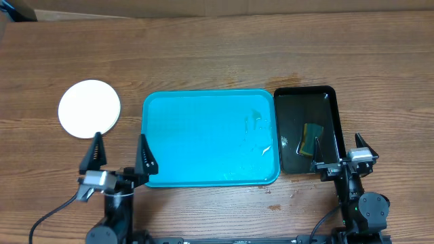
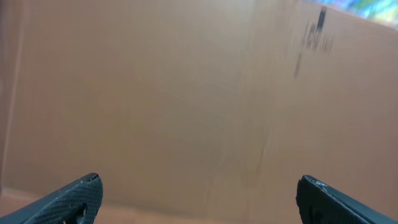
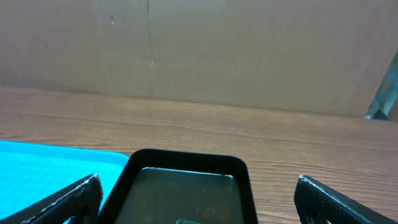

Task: Clean dirty plates on tray and stack at the side

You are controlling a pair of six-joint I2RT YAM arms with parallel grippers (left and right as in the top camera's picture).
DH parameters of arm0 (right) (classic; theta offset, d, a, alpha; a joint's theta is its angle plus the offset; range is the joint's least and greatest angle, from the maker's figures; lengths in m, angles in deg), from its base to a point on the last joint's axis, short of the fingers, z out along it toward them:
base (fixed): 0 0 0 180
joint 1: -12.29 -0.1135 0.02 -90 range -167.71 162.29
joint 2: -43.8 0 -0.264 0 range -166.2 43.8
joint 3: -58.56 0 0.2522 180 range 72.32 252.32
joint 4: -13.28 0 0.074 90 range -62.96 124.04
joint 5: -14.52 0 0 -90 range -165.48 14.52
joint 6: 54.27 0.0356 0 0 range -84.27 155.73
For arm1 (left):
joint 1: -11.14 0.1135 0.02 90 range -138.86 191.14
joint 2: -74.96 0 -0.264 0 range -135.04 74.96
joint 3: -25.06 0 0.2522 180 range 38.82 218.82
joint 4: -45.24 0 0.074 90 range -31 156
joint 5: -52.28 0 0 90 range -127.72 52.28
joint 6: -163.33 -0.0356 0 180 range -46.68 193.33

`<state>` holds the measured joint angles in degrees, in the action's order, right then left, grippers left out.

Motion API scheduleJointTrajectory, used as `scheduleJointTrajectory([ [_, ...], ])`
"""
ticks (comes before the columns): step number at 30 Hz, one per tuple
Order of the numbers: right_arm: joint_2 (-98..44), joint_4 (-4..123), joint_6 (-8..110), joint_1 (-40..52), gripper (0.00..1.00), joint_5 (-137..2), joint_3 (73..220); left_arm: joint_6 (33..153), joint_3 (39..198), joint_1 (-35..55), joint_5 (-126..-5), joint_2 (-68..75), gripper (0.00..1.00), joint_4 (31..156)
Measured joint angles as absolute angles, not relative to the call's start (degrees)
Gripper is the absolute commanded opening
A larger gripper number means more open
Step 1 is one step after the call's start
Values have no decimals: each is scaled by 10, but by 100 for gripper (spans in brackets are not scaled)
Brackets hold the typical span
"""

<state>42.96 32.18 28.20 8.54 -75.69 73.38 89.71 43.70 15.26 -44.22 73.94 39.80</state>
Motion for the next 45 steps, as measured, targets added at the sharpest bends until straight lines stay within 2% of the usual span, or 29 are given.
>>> scheduleJointTrajectory([
  [11,430,322,282,86,100,-757,734,894,398,126,-424,740,100,544],
  [18,430,322,282,86,100,-756,734,849,393,126,-419,740,100,631],
  [27,430,322,282,85,100,-757,734,792,393,126,-417,741,100,631],
  [45,430,322,282,85,100,-757,734,788,393,126,-417,741,100,631],
])
